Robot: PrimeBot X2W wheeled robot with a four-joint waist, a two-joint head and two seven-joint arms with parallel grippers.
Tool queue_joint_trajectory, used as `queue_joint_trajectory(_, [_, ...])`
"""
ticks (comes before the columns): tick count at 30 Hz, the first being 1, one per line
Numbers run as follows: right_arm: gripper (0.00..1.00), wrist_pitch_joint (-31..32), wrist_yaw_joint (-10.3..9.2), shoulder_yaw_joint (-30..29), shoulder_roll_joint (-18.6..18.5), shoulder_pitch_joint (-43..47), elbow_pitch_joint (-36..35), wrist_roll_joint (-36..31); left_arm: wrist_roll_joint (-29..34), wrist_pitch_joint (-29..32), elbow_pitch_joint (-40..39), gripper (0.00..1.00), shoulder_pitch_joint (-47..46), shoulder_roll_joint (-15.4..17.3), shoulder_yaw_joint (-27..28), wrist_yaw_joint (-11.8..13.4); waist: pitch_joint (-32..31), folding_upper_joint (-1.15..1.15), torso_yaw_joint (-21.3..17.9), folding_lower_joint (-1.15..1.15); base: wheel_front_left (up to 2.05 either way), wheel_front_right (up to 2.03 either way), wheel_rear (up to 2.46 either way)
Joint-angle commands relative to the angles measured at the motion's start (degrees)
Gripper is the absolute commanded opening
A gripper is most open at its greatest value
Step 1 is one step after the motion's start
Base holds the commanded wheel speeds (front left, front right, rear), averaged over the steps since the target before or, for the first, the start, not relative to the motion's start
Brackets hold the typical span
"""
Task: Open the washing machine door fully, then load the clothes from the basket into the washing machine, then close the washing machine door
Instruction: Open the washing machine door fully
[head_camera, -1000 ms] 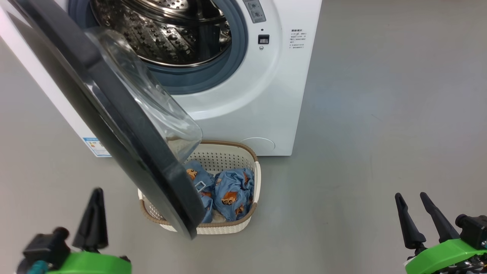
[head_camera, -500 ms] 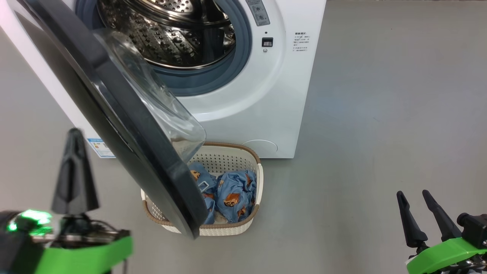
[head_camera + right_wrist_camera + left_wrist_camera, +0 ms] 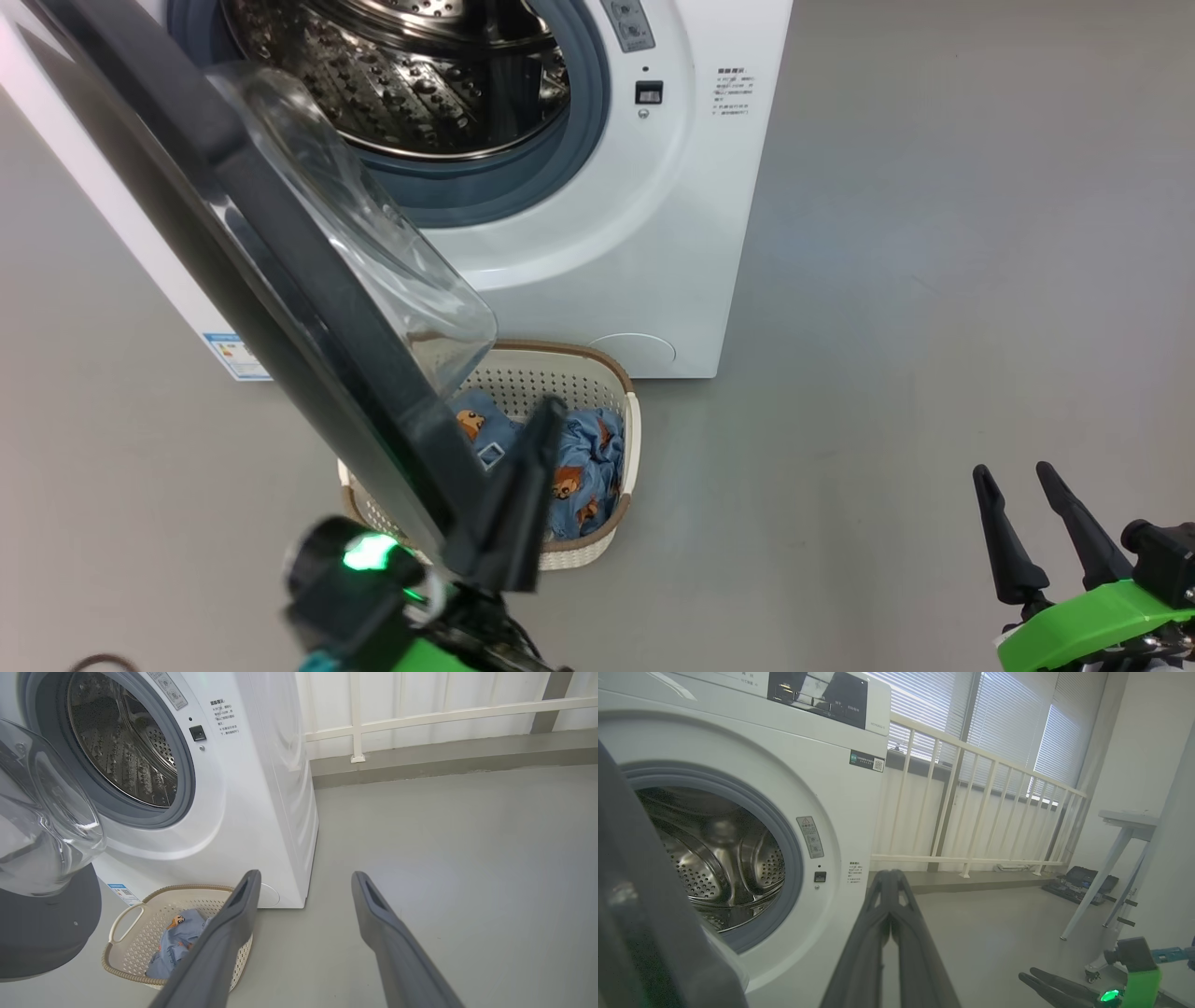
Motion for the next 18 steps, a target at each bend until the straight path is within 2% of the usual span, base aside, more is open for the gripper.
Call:
queue_joint_trajectory(1, [1.00,-0.7,0.09,1.2,-0.9,-0.3,-1.4,-0.6,-0.3,-0.1,-0.8,0.00,-1.7,0.3,1.3,0.3,0.0,0.00,-0.1,0.00,0.00,0.00,0.00])
queue_joint_trajectory(8, [1.00,-0.7,0.09,1.8,-1.0,-0.8,-1.5,-0.8,-6.1,-2.1,11.1,0.00,-2.6,0.3,-2.5,1.1,0.5,0.00,-0.3,0.00,0.00,0.00,0.00])
queue_joint_trajectory(18, [1.00,-0.7,0.09,1.5,-1.2,-1.2,-1.9,-0.8,-7.9,-4.3,20.1,0.00,-6.4,0.3,-0.1,2.0,0.9,0.00,-0.2,0.00,0.00,0.00,0.00])
